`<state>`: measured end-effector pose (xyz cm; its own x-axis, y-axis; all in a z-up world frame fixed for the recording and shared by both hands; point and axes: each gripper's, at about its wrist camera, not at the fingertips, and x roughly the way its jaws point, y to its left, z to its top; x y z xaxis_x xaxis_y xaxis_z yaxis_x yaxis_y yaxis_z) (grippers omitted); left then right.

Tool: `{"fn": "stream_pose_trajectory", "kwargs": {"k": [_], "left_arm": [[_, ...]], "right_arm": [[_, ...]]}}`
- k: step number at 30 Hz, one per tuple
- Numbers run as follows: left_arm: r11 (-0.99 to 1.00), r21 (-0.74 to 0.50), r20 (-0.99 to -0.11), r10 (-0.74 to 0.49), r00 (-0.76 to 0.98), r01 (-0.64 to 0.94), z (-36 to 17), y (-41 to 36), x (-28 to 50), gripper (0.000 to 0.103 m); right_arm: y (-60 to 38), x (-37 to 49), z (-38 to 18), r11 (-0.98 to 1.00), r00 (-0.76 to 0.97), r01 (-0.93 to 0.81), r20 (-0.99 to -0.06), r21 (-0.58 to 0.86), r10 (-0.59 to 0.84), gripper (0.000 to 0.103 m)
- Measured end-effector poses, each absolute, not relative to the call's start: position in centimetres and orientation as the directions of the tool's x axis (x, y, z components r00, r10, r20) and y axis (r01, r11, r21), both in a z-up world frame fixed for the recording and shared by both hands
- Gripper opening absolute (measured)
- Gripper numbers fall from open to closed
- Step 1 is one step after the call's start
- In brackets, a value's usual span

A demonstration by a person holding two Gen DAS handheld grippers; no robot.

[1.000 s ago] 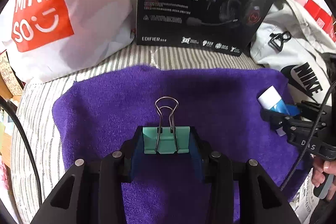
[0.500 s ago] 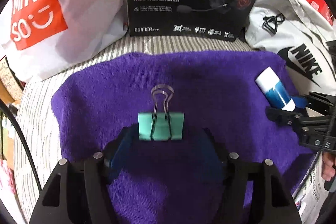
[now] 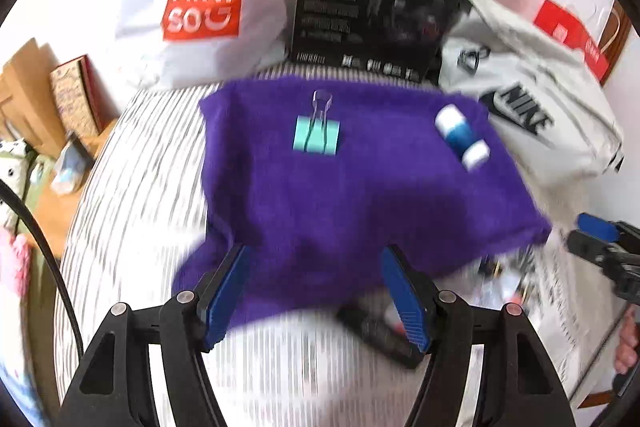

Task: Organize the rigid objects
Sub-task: 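Grasp the black tube with the left tool while the right tool grasps the gold Grand Reserve bottle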

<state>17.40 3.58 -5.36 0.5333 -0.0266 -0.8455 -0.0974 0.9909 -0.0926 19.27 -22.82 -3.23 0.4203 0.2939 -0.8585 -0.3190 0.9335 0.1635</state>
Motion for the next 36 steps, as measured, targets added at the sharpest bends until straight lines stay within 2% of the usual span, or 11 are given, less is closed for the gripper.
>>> {"fn": "stream_pose_trajectory", "kwargs": {"k": [5,11,19,28,31,33,34,35,36], "left_arm": [[0.984,-0.13,-0.875,-0.058,0.48,-0.118,-8.1,2.5,14.9,0.066],[0.986,-0.12,-0.905,-0.059,0.422,-0.119,-10.5,0.1,15.1,0.067],[0.997,0.01,-0.907,0.04,0.42,-0.072,-10.8,-2.2,14.6,0.07],[0.996,-0.013,-0.906,0.024,0.422,-0.085,-10.6,0.3,11.9,0.07],[0.997,0.011,-0.899,0.044,0.437,-0.077,-10.7,-0.1,12.2,0.062],[0.998,0.009,-0.89,0.036,0.455,-0.061,-10.6,-0.5,12.5,0.048],[0.998,0.01,-0.886,0.035,0.462,-0.055,-10.6,-0.7,12.6,0.046],[0.999,0.014,-0.884,0.035,0.467,-0.049,-10.6,-0.8,12.7,0.039],[0.999,0.009,-0.879,0.025,0.476,-0.035,-10.5,-1.0,12.7,0.027]], "right_arm": [[-23.7,15.0,-4.3,0.934,0.4,-0.314,-0.869,0.168,0.291,0.066],[-24.5,12.0,-5.4,0.932,0.371,-0.289,-0.872,0.218,0.319,0.066],[-24.6,11.0,-5.8,0.931,0.366,-0.285,-0.871,0.229,0.326,0.066],[-24.6,11.5,-6.9,0.928,0.348,-0.287,-0.876,0.238,0.332,0.066],[-24.6,12.0,-7.4,0.929,0.339,-0.282,-0.881,0.238,0.329,0.066],[-24.6,12.4,-7.6,0.931,0.342,-0.28,-0.882,0.234,0.324,0.066],[-24.7,12.5,-7.7,0.932,0.344,-0.278,-0.881,0.233,0.323,0.066],[-24.7,12.8,-7.7,0.932,0.35,-0.279,-0.879,0.231,0.323,0.066],[-24.6,13.1,-7.8,0.931,0.354,-0.285,-0.878,0.227,0.322,0.066]]}}
